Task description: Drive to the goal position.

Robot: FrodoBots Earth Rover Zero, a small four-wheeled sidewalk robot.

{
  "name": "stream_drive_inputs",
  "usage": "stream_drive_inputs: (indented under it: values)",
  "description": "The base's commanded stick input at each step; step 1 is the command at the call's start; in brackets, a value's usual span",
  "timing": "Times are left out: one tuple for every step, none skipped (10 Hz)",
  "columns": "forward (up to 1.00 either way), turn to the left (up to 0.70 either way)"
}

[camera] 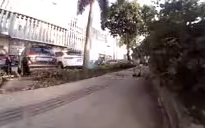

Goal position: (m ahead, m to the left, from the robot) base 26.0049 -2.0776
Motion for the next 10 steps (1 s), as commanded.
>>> stream_drive_inputs:
  values:
    - [0.45,-0.04]
    - [0.45,-0.05]
    - [0.45,-0.14]
    - [0.45,-0.26]
    - [0.45,-0.26]
    - [0.45,-0.26]
    - [0.45,-0.24]
    - [0.45,-0.18]
    - [0.45,0.00]
    - [0.45,0.00]
